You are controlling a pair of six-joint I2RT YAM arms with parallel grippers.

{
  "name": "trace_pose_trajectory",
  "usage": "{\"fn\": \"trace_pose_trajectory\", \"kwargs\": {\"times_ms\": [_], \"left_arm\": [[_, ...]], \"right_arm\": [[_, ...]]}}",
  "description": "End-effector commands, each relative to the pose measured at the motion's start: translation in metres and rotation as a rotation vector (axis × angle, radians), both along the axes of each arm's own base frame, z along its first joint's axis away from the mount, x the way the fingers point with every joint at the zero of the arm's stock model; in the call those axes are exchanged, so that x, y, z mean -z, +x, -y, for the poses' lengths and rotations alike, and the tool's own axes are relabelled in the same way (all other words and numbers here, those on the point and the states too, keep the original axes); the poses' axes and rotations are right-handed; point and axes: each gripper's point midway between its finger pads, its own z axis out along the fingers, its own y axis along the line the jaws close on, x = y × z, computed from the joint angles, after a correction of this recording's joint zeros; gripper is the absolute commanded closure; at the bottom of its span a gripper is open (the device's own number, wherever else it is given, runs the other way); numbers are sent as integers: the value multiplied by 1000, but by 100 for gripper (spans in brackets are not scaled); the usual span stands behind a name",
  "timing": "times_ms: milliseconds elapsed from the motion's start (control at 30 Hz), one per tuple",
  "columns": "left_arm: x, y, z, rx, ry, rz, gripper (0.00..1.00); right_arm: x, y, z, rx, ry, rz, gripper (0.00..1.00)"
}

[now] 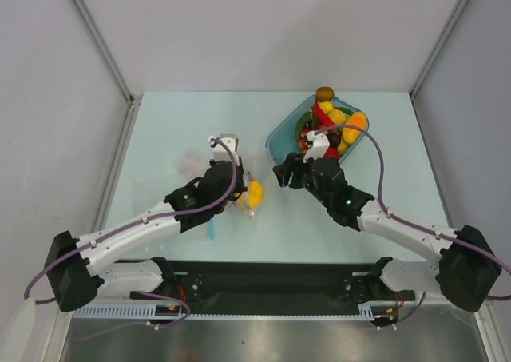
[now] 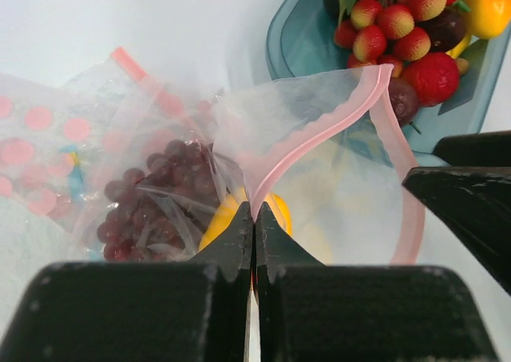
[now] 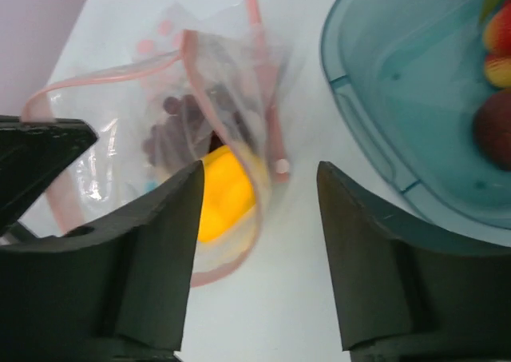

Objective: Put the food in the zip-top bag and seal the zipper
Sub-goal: Adjust the zipper food storage bag at the center of the board, then pick up the fake fruit from the bin.

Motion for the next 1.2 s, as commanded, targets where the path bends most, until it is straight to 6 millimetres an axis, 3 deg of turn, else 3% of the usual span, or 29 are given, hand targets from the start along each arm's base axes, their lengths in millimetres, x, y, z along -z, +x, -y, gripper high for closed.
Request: {"fn": "trace_pose_trajectory", "kwargs": {"times_ms": [0,333,533,567,600,667,700,733,767,800,900,1033,1167], "left_arm": [[-19,10,-8,-80,-44,53,100],[-20,10,-12,-95,-47,64,100],[-25,8,-10,-72,-60,75,100],[-25,8,-10,-67,-60,78,100],[-25,8,-10,-66,-57,78,100],[-23,8,-9,-62,-52,72,100],[-24,8,-9,-57,-49,74,99],[-24,8,-8,-54,-48,73,100],[-24,8,-8,-51,-45,72,100],[-24,8,-7,-50,-44,71,99],[-23,8,-9,-48,-31,71,100],[-23,7,-10,-49,-29,72,100],[-23,5,-13,-52,-29,73,100]], "right_arm": [[-27,22,22,101,14,58,35],[-31,42,71,216,44,70,35],[-6,66,91,318,-53,-25,35],[-11,72,92,331,-65,-26,35],[7,75,95,346,-115,-74,34],[4,87,98,379,-150,-79,34],[24,87,101,388,-213,-142,34],[30,90,103,395,-243,-157,34],[25,96,101,399,-247,-153,34],[39,99,103,408,-276,-186,33],[49,107,107,427,-309,-223,32],[78,114,113,439,-349,-314,31],[91,119,117,449,-365,-351,30]]}}
